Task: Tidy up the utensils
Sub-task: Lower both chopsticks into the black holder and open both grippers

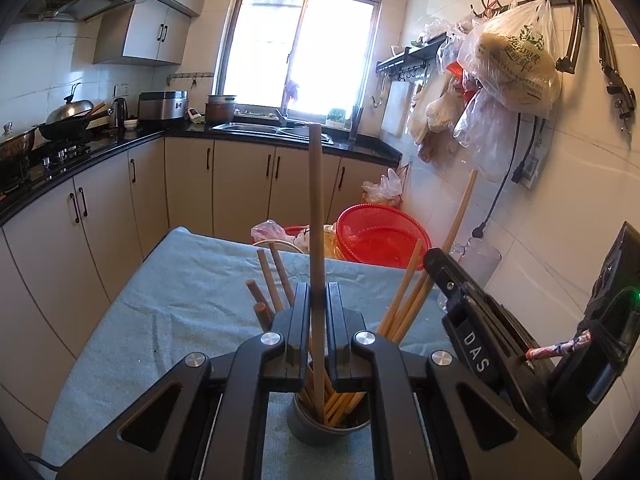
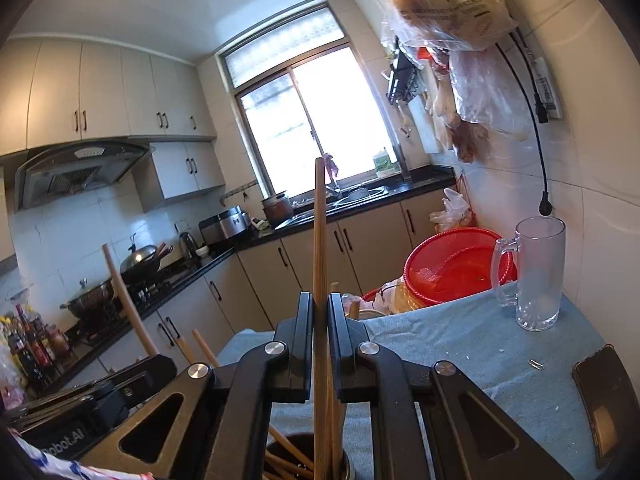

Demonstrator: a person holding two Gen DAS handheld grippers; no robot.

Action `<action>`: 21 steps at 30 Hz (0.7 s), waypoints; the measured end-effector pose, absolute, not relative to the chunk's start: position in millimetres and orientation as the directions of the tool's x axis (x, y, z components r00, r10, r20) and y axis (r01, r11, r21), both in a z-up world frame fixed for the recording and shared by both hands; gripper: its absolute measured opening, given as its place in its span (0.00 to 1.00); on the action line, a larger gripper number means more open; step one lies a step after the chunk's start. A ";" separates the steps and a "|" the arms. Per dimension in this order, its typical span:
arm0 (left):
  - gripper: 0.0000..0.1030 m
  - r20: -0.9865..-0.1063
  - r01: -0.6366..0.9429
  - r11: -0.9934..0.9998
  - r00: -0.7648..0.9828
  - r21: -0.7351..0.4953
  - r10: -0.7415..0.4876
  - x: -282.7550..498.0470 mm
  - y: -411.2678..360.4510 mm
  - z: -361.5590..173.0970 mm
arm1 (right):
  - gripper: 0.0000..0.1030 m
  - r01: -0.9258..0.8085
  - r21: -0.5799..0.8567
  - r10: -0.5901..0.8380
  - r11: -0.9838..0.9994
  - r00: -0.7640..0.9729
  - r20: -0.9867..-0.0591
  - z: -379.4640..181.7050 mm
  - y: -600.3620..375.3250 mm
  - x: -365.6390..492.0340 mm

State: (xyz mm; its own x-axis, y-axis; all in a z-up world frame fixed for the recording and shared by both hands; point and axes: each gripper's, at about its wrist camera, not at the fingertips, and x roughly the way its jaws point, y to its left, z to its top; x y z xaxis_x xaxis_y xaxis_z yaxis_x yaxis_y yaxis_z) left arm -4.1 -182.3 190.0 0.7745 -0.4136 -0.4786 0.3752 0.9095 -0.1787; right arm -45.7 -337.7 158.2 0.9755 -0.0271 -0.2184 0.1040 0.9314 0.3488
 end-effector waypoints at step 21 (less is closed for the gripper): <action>0.08 -0.470 0.340 0.918 0.788 -0.205 -0.397 -25.0 -158.2 195.8 | 0.35 0.102 0.358 -0.032 0.928 0.980 -0.196 172.3 -340.9 -76.3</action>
